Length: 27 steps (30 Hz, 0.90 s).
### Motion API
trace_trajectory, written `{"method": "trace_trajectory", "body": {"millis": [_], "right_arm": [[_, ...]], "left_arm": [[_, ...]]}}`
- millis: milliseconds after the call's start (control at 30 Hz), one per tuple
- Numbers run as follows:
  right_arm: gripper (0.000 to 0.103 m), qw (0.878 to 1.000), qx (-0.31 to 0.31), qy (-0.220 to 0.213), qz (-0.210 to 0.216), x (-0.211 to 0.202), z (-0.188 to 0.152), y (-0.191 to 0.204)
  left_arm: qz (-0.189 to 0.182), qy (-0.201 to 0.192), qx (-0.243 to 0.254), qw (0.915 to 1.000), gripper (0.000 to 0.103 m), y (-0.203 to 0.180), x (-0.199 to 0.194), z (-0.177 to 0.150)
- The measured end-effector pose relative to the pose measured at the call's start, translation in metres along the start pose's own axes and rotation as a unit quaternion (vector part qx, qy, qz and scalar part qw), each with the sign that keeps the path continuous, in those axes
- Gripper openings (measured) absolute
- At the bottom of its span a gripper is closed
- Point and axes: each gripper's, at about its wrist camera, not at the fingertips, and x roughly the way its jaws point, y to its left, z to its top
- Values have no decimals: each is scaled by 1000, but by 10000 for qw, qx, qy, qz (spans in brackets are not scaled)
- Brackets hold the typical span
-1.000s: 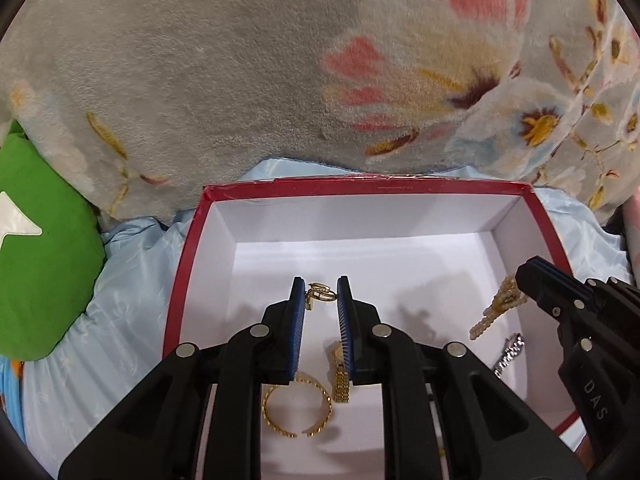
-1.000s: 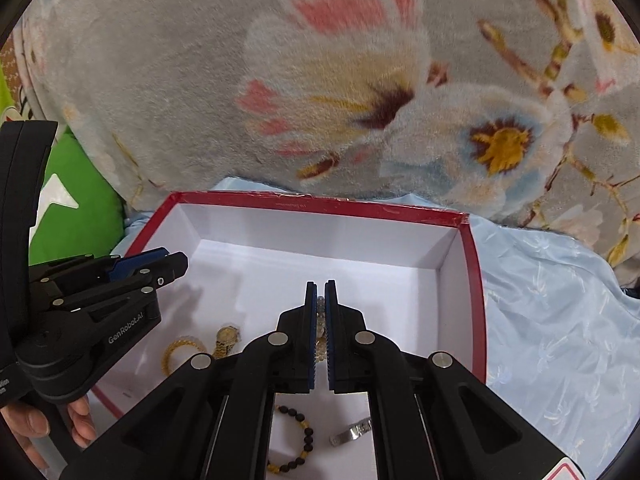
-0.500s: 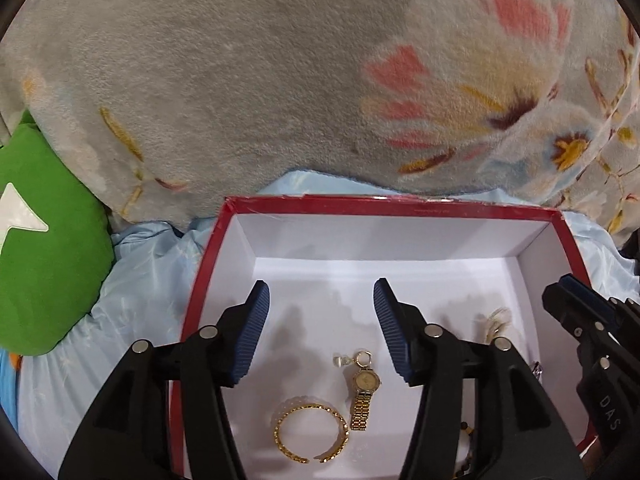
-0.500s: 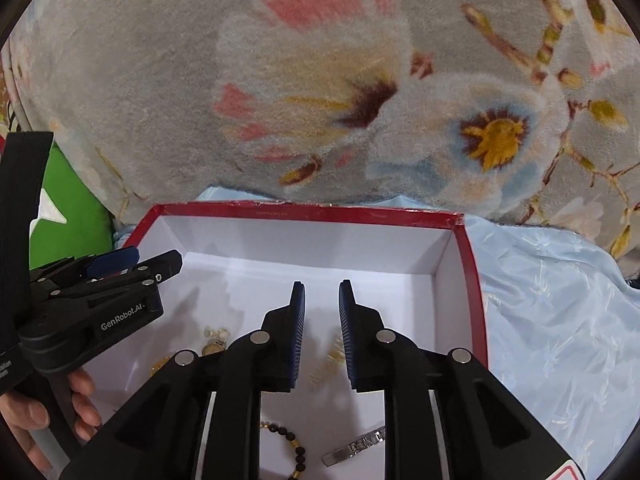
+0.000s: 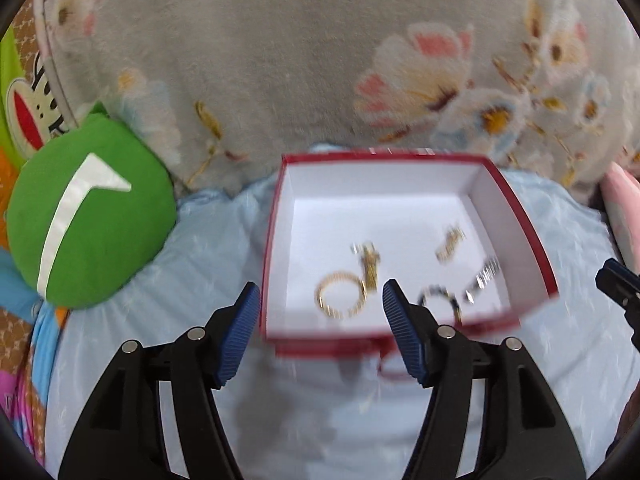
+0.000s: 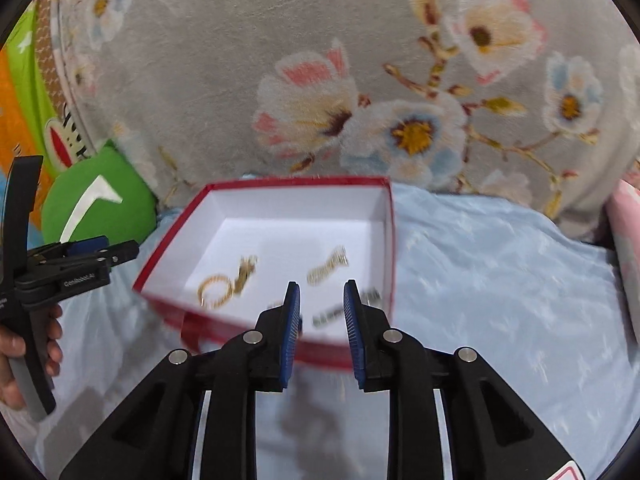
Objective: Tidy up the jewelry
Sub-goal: 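Move both tools back over the remaining rings and earrings on the sheet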
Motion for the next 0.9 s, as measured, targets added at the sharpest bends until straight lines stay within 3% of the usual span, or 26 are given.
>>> {"method": "trace_trajectory", "body": {"millis": [200, 533, 700, 900], "right_arm": [[23, 9980, -227, 408, -426, -49, -86, 1], [23, 9942, 353, 985, -240, -78, -178, -2], [23, 9926, 399, 1119, -246, -79, -202, 1], [23, 9921, 435, 1162, -195, -81, -211, 4]], "left_arm": [[-257, 421, 211, 9986, 64, -9, -39, -91], [-967, 1242, -41, 9875, 64, -46, -59, -213], [-1062, 1496, 1, 9830, 64, -65, -52, -240], [-969, 1336, 24, 9863, 63, -75, -51, -244]]}}
